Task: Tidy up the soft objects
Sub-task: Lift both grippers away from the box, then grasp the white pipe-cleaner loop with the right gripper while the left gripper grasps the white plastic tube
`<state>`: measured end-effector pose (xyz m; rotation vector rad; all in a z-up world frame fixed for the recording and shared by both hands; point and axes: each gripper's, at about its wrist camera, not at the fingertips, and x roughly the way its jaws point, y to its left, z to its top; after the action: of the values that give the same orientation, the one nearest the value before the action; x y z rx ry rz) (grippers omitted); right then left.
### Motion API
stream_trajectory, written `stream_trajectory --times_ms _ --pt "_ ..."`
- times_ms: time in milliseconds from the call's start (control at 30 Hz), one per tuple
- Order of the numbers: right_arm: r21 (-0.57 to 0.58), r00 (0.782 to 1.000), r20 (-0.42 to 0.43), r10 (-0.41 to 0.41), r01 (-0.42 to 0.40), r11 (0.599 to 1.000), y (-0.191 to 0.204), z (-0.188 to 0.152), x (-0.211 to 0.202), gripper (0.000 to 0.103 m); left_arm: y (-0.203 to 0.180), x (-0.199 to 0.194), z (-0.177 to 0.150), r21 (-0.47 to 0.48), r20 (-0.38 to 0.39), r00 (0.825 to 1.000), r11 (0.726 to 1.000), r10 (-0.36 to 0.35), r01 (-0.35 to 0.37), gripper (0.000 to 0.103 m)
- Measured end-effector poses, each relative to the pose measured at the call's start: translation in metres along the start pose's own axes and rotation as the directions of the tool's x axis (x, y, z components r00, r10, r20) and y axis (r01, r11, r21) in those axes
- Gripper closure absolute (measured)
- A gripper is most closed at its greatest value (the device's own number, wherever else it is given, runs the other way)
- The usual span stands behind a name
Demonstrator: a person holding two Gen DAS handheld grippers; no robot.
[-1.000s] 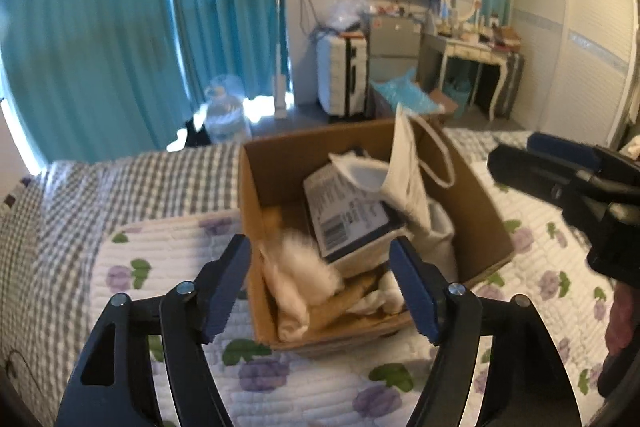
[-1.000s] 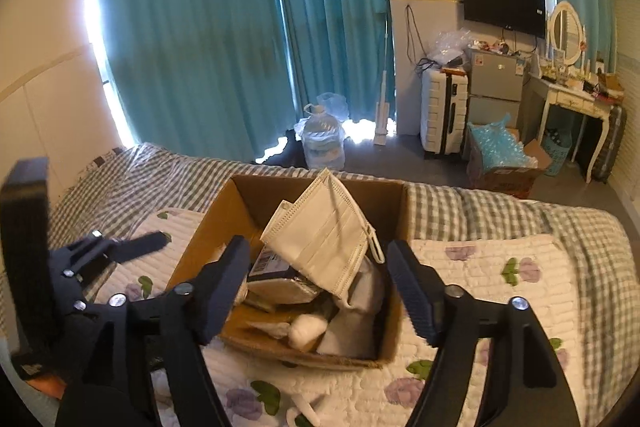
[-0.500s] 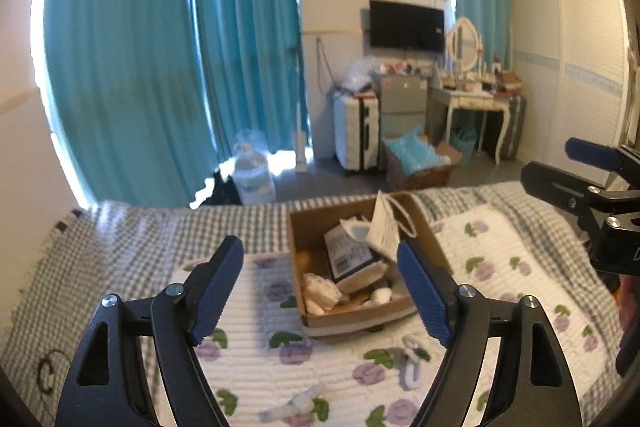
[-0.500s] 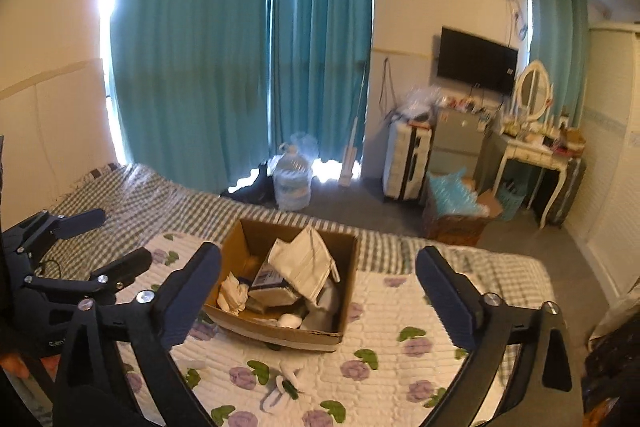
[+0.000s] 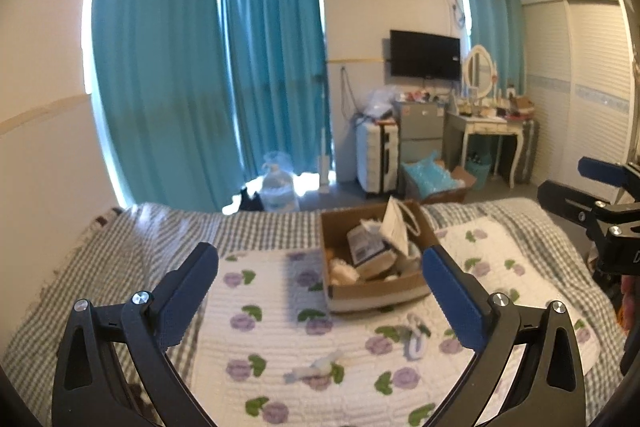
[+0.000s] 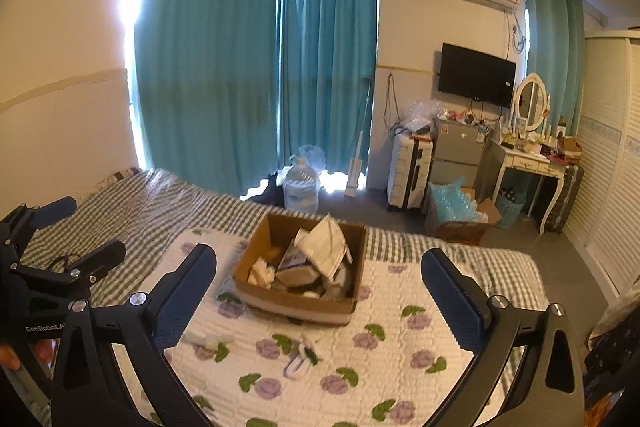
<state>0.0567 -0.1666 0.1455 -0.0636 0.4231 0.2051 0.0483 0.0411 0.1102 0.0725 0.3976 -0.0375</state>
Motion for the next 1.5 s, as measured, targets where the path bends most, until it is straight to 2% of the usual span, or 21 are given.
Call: stream_trajectory --times_ms 133,333,667,733,867,900,933,1067,1100,1133,1167,1233,1300,1333,1367,1400,1467,1500 --pt "-0.001 0.998 -0.068 0.017 -0.017 1.000 0.008 -0.027 0.021 0.000 0.003 0.006 -0.025 -0.019 -0.038 0.999 1.000 0.007 -0.008 0.000" --pt "0.004 0.979 -0.203 0.017 -0.016 1.000 0.012 -0.074 0.085 0.000 0.012 0.049 -0.074 -0.051 -0.165 0.986 0.998 0.017 -0.026 0.000" --pt "0.087 0.918 -0.395 0.042 -0.008 0.996 0.000 -0.150 0.202 0.001 0.029 0.144 -0.156 -0.128 -0.361 0.933 0.991 -0.002 -0.047 0.000" --pt "0.077 0.898 -0.438 0.036 -0.003 0.997 0.002 -0.166 0.224 0.014 0.031 0.160 -0.170 -0.140 -0.392 0.920 0.989 -0.008 -0.051 0.000" --pt "0.097 0.877 -0.477 0.055 -0.010 0.995 0.002 -0.189 0.256 0.024 0.029 0.183 -0.190 -0.142 -0.432 0.902 0.989 -0.020 -0.046 0.000" --pt "0.098 0.871 -0.487 0.057 -0.010 0.995 0.003 -0.194 0.263 0.030 0.028 0.187 -0.193 -0.137 -0.439 0.898 0.990 -0.020 -0.045 0.000" --pt "0.097 0.867 -0.494 0.056 -0.009 0.995 0.003 -0.198 0.268 0.036 0.025 0.192 -0.197 -0.128 -0.449 0.893 0.991 -0.021 -0.041 0.000" --pt "0.097 0.857 -0.514 0.045 0.006 0.995 -0.002 -0.212 0.284 0.045 0.020 0.206 -0.207 -0.111 -0.472 0.881 0.994 -0.035 -0.020 0.001" --pt "0.101 0.854 -0.518 0.046 0.008 0.995 -0.004 -0.214 0.286 0.052 0.019 0.209 -0.209 -0.110 -0.479 0.877 0.994 -0.038 -0.017 0.001" --pt "0.104 0.853 -0.519 0.045 0.011 0.995 -0.007 -0.216 0.287 0.058 0.018 0.213 -0.212 -0.111 -0.486 0.873 0.994 -0.045 -0.011 0.006" --pt "0.114 0.854 -0.517 0.049 0.012 0.993 -0.010 -0.217 0.288 0.060 0.017 0.216 -0.213 -0.113 -0.490 0.870 0.994 -0.050 -0.006 0.013" --pt "0.140 0.861 -0.504 0.070 0.001 0.990 -0.014 -0.217 0.286 0.063 0.014 0.221 -0.216 -0.111 -0.502 0.862 0.994 -0.064 0.009 0.017" --pt "0.151 0.869 -0.490 0.076 -0.001 0.989 -0.017 -0.216 0.283 0.067 0.012 0.225 -0.218 -0.100 -0.524 0.850 0.995 -0.058 0.006 0.028" --pt "0.156 0.874 -0.480 0.079 -0.004 0.988 -0.019 -0.214 0.279 0.072 0.011 0.226 -0.220 -0.096 -0.528 0.847 0.995 -0.058 0.008 0.036" --pt "0.162 0.878 -0.472 0.085 -0.008 0.987 -0.022 -0.213 0.275 0.072 0.009 0.225 -0.220 -0.091 -0.526 0.848 0.996 -0.060 0.014 0.050" --pt "0.170 0.883 -0.461 0.092 -0.014 0.985 -0.024 -0.210 0.271 0.072 0.009 0.224 -0.220 -0.089 -0.524 0.850 0.996 -0.060 0.016 0.055" --pt "0.179 0.889 -0.447 0.100 -0.021 0.984 -0.023 -0.206 0.266 0.072 0.010 0.221 -0.219 -0.094 -0.522 0.850 0.995 -0.070 0.024 0.076" --pt "0.182 0.892 -0.440 0.107 -0.028 0.983 -0.023 -0.203 0.263 0.072 0.011 0.219 -0.219 -0.106 -0.522 0.848 0.994 -0.090 0.040 0.076"
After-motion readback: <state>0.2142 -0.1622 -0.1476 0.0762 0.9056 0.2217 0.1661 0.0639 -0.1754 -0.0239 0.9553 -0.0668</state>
